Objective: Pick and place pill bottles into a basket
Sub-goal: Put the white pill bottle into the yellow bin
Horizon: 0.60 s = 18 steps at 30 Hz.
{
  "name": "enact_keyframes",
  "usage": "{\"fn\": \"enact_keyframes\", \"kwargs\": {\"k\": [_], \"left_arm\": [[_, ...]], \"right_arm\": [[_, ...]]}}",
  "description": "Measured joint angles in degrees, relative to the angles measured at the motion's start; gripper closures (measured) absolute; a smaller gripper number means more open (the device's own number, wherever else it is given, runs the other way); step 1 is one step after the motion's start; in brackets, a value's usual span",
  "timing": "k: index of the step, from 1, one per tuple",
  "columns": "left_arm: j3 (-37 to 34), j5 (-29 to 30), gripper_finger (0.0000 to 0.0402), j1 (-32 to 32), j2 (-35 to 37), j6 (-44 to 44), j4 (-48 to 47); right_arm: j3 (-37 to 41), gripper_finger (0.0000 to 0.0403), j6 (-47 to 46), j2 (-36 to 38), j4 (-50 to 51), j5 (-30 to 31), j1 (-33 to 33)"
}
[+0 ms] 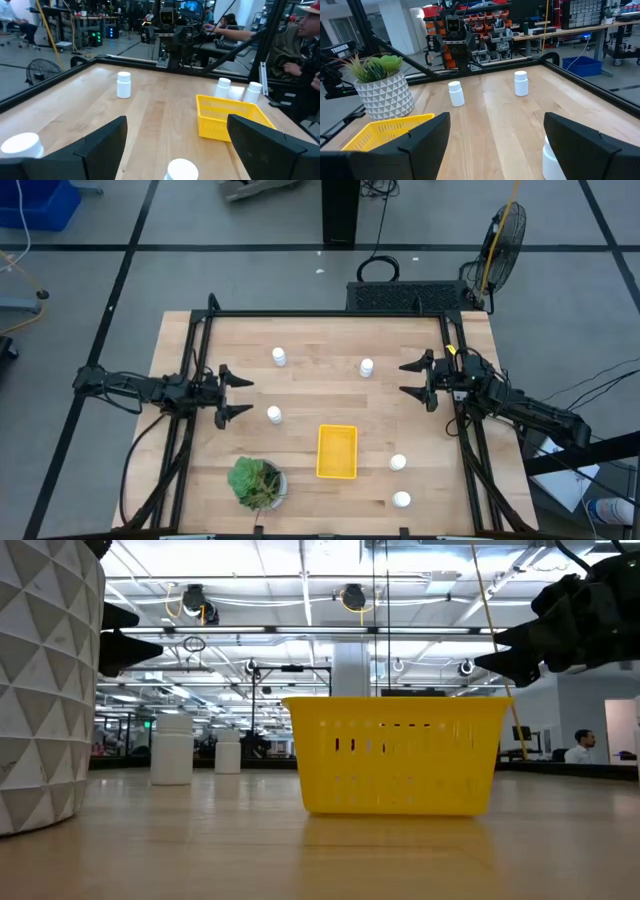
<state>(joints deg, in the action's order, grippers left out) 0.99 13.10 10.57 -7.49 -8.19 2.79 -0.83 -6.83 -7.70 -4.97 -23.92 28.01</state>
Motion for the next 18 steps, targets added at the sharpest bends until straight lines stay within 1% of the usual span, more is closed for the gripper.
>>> {"fn": "enact_keyframes", "kwargs": {"k": [4,9,13,18], "left_arm": [[0.0,0.0,0.0055,0.0,0.0,-0.1,0.0],[0.0,-0.1,0.0055,0.0,0.0,-3.0,-0.4],[0.0,-0.2,0.0055,0.0,0.0,-4.0,-0.7],[0.0,-0.2,0.0055,0.0,0.0,-4.5,-0.7]], "right_arm": [[0.0,0.0090,0.0,0.0,-0.1,0.0,0.0],[0.0,0.0090,-0.1,0.0,-0.2,0.0,0.0],[0.0,0.0090,-2.7,0.0,-0.2,0.0,0.0],[0.0,0.0090,-3.1,0.0,-1.9,-0.1,0.0]]}}
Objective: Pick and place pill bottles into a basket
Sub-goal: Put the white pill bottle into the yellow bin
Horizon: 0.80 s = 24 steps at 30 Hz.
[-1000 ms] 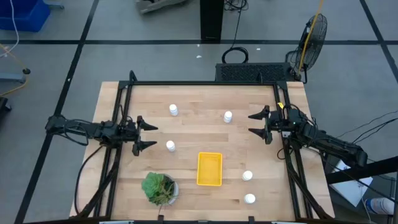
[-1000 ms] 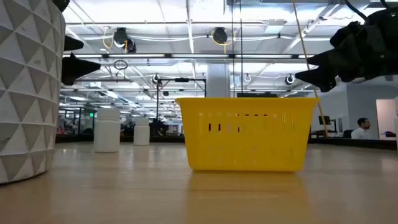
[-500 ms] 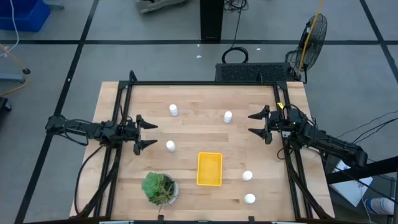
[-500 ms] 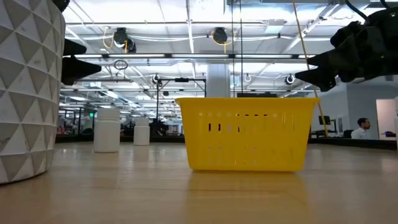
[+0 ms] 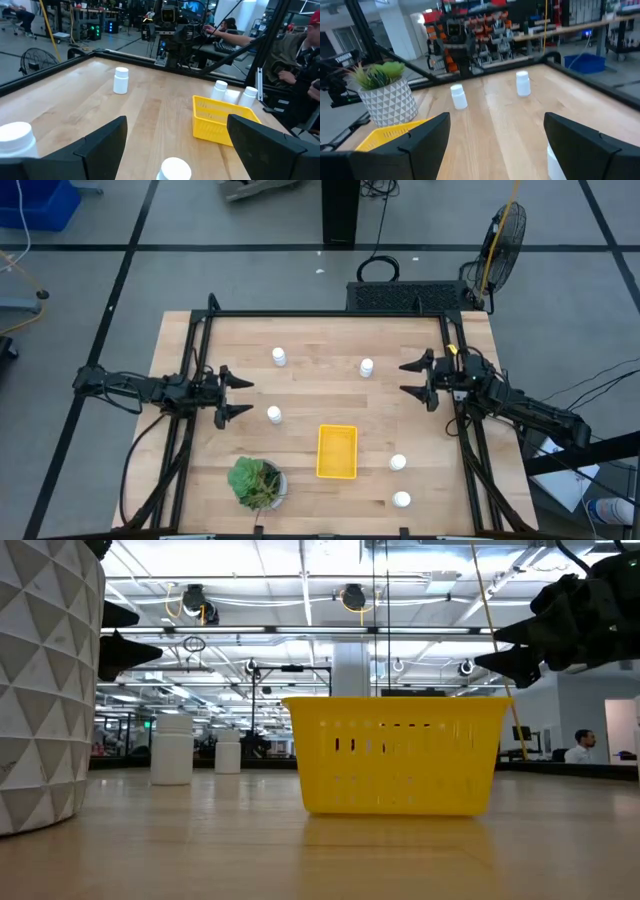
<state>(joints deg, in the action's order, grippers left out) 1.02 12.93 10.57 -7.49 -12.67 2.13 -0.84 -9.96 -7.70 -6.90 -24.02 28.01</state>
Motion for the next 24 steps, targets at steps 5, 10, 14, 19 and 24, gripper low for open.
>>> {"fn": "enact_keyframes", "kwargs": {"k": [5,10,14,19,24], "left_arm": [[0.0,0.0,0.0055,0.0,0.0,0.0,0.0],[0.0,0.0,0.0055,0.0,0.0,0.0,0.0],[0.0,0.2,0.0055,0.0,0.0,0.0,0.0],[0.0,0.2,0.0055,0.0,0.0,0.0,0.1],[0.0,0.2,0.0055,0.0,0.0,-0.3,0.1]], "right_arm": [[-3.0,0.0090,-1.4,-0.1,-3.5,-3.5,0.0],[-10.8,0.0090,-1.6,-3.5,-4.2,-9.5,-0.1],[-18.0,0.0090,-1.4,-11.3,-3.2,-10.8,-1.5],[-26.7,0.0090,-1.4,-24.2,-2.9,-10.6,-5.2],[-34.6,0.0090,0.4,-34.1,-1.9,-10.4,-13.5]]}}
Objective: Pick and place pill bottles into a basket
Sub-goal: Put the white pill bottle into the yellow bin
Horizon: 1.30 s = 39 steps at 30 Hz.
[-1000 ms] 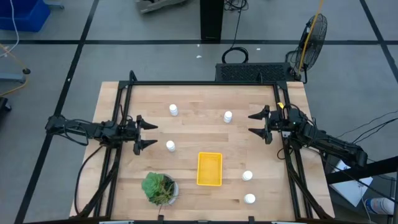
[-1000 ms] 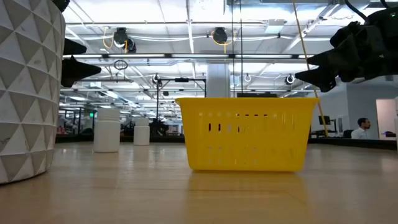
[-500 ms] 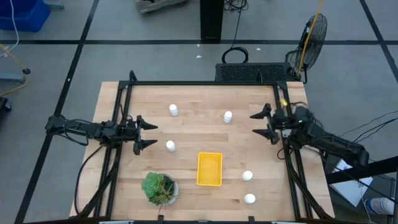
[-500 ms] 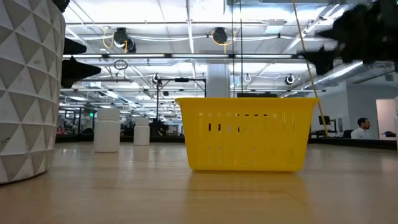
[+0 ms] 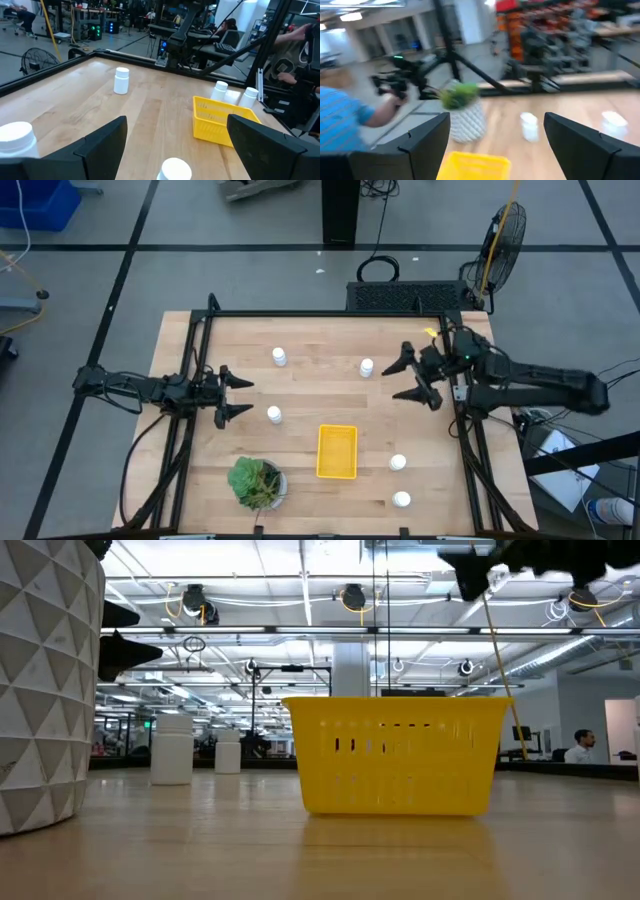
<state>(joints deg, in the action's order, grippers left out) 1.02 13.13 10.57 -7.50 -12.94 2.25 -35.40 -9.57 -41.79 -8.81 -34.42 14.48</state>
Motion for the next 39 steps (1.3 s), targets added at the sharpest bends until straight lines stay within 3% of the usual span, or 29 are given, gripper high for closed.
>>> {"fn": "enact_keyframes", "kwargs": {"k": [3,8,15,22,28,33,39], "left_arm": [[0.0,0.0,0.0055,0.0,0.0,-0.9,0.0],[0.0,0.0,0.0055,0.0,0.0,-2.3,-0.5],[0.0,0.0,0.0055,0.0,0.0,-2.4,-0.7],[0.0,0.0,0.0055,0.0,0.0,-2.7,-0.7],[0.0,-0.1,0.0055,0.0,0.0,-2.9,-0.7],[0.0,-0.1,0.0055,0.0,0.0,-4.0,-0.8],[0.0,-1.1,0.0055,0.0,0.0,-4.3,-1.0]], "right_arm": [[-4.7,0.0090,1.6,-2.7,3.2,6.3,-7.0],[-9.6,0.0090,3.3,-5.0,10.5,28.6,-21.4],[-10.2,0.0090,-1.0,-8.0,10.8,56.2,-43.0],[-10.2,0.0090,-6.6,-13.5,8.1,75.4,-58.5],[-10.2,0.0090,-11.3,-19.7,3.0,82.6,-65.5],[-12.0,0.0098,-18.0,-24.2,4.9,82.2,-67.6],[-16.4,0.0121,-21.8,-29.6,8.2,76.3,-69.7]]}}
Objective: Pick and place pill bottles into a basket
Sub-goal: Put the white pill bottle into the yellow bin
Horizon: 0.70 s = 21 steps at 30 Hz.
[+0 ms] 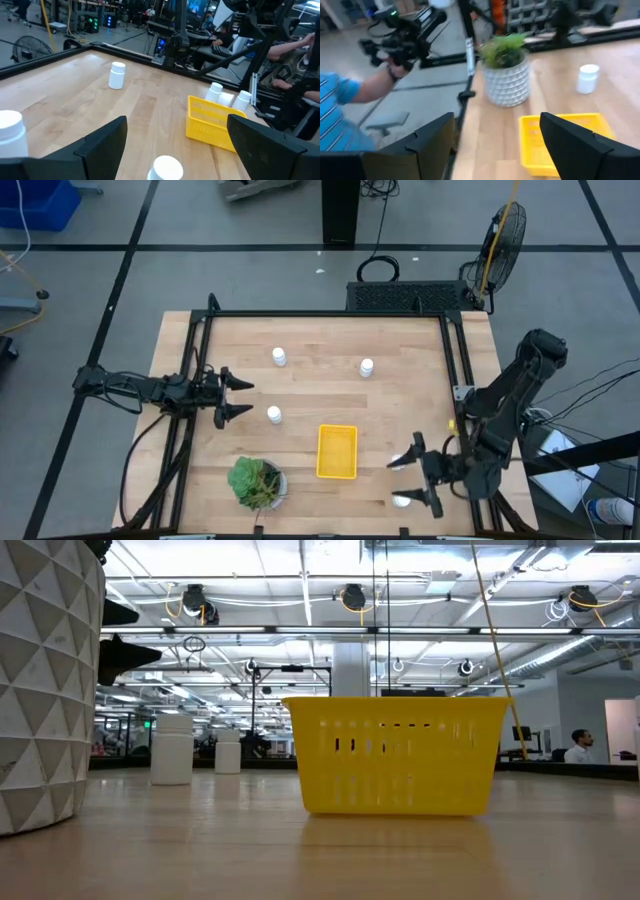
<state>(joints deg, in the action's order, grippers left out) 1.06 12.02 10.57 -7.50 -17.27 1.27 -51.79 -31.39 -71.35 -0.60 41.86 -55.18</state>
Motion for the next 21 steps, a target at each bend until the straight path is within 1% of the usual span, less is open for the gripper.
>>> {"fn": "enact_keyframes", "kwargs": {"k": [2,4,6,10,12,16,21], "left_arm": [[0.0,0.0,0.0055,0.0,0.0,-0.6,0.0],[0.0,-0.1,0.0055,0.0,0.0,-1.3,-0.1],[0.0,-0.1,0.0055,0.0,0.0,-1.5,-0.1],[0.0,-0.2,0.0055,0.0,0.0,-1.7,-0.1],[0.0,-0.5,0.0055,0.0,0.0,-1.7,-0.1],[0.0,-1.1,0.0055,0.0,0.0,-1.7,-0.2],[0.0,-1.1,0.0055,0.0,0.0,-1.7,-0.2]], "right_arm": [[-1.6,0.0126,-1.1,-1.9,1.8,-0.7,-0.6],[-3.3,0.0130,-2.4,-3.4,3.9,-2.9,-0.6],[-4.7,0.0133,-3.4,-4.2,5.8,-4.8,-0.6],[-5.3,0.0128,-4.2,-4.9,6.6,-6.3,-0.6],[-5.3,0.0119,-4.1,-5.4,6.4,-7.7,-0.5],[-5.3,0.0092,-3.3,-6.4,6.0,-8.2,0.2],[-5.3,0.0059,-0.6,-5.4,5.8,-12.2,1.7]]}}
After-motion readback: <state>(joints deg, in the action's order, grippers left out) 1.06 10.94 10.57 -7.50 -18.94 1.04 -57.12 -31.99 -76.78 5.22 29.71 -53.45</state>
